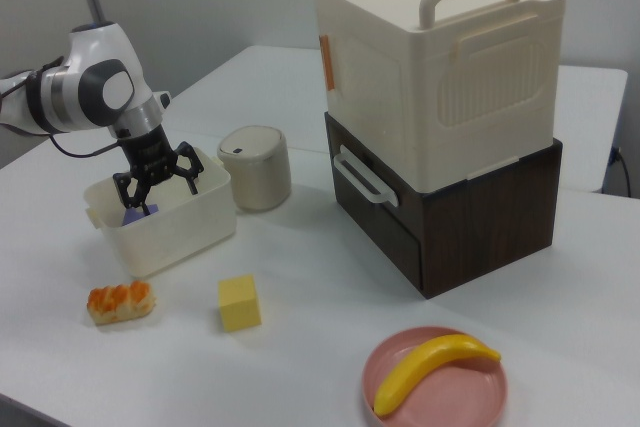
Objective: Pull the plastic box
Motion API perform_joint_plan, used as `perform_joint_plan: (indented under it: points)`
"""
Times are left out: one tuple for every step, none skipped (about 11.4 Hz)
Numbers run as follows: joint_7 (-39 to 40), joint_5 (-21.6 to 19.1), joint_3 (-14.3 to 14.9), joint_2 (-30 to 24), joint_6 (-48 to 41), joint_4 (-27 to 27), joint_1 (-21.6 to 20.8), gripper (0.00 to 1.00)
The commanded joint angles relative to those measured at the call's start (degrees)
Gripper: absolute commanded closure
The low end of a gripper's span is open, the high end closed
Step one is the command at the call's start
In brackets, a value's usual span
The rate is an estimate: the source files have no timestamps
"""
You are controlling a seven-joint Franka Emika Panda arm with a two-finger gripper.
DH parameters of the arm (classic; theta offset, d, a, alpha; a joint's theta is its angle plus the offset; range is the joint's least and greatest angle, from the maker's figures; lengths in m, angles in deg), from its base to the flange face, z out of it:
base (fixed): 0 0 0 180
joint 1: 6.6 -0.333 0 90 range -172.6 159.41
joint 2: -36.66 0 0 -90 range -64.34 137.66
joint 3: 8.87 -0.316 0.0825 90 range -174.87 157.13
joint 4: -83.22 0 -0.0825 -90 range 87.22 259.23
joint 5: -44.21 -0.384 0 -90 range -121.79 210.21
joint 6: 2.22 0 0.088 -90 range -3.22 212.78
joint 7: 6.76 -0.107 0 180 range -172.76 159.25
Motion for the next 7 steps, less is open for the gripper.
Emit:
perform_joint_plan:
  points:
    - [-3.7,-0.2,0.3,-2.0,0.1,-0.1,-0.2,0.0]
    - [-10.1,-0.6,-0.3,-1.7,0.2,-2.8,-0.2,0.0]
    - [-18.5,-1.0,-0.7,-1.6,0.4,-5.5,-0.2,0.0]
    - [-26.7,-2.8,-1.3,-1.8,0.1,-7.8,-0.2,0.0]
    - [-34.9,-4.2,-1.6,-2.3,-0.1,-9.2,0.6,0.0]
    - [-42.3,-4.3,-1.7,-3.2,-1.5,-9.6,1.2,0.0]
    - [-46.8,-4.3,-2.0,-4.2,-4.4,-10.7,3.0,0.0]
